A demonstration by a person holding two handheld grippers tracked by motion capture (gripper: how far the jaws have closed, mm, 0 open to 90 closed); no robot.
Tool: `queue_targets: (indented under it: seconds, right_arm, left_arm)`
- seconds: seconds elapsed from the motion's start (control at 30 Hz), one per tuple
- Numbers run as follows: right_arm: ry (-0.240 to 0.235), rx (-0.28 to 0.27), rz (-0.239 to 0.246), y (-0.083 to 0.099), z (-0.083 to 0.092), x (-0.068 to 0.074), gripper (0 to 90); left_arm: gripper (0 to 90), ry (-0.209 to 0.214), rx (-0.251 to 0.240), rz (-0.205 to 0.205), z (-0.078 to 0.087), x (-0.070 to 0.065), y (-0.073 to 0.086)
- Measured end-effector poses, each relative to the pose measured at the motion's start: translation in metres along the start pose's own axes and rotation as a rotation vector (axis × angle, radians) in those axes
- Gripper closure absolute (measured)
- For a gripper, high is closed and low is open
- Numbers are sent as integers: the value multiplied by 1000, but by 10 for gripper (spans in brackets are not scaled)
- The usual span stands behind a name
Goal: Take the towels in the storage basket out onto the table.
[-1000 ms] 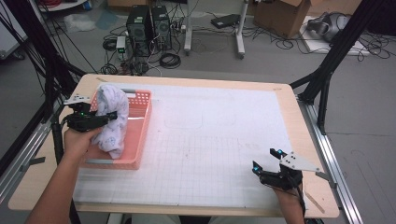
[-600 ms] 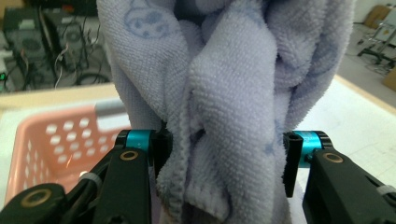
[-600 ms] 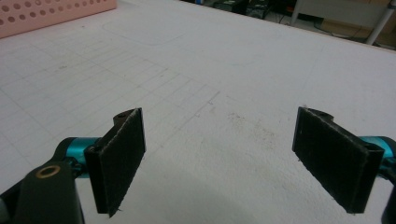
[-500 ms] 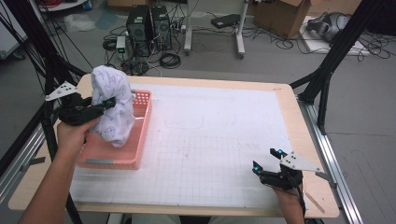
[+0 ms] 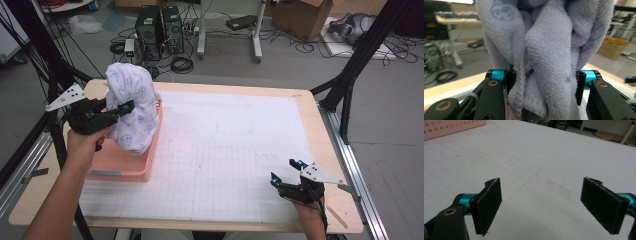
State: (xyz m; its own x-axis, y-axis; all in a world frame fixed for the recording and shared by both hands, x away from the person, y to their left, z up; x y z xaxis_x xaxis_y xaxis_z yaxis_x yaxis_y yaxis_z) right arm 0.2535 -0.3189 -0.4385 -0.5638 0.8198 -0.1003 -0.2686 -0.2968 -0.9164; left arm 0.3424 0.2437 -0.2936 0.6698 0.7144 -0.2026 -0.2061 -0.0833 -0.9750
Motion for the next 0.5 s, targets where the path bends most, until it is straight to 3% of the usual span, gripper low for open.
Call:
queue_targets:
  seconds: [0.03,0.07,0.2,0.23,0.27,0.43,0.5]
  right_arm:
    - [0,0,-7,0,0,0,159]
    - [0,0,-7,0,0,0,159]
    - [-4,0,-8,0,0,1,159]
    - [-4,0,-6,0,0,1,159]
    - [-4,-1,-7,0,0,1,159]
    - [-7,-3,-2,0,0,0,159]
    - [-9,-3,-3,0,0,0,159]
  left_arm:
    - [539,32,-16,-4,-2,-5,-3]
    - [539,32,-16,-4,-2,-5,-3]
    - [539,116,-34,-14,-8,-17,-5]
    - [539,162,-45,-8,-14,-24,-5]
    - [538,162,-45,-8,-14,-24,-5]
    - [532,255,-37,-9,-38,-46,3]
    - [529,266,-34,-6,-43,-50,5]
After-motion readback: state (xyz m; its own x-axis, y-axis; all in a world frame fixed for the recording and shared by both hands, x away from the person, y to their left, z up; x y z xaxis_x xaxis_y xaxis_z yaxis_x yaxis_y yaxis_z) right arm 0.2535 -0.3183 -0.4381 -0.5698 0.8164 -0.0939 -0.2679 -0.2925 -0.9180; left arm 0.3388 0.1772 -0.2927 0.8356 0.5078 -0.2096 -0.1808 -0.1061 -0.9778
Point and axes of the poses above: each handheld gripper's, and its own axes: z roughly backward along the jaws, y roughly out of its underside, x roughly to its left, the point moved 1 cm from there along -z, roughly forward along the jaws, and after that the axes turned 4 degrees about z, right-handed, at the moved point
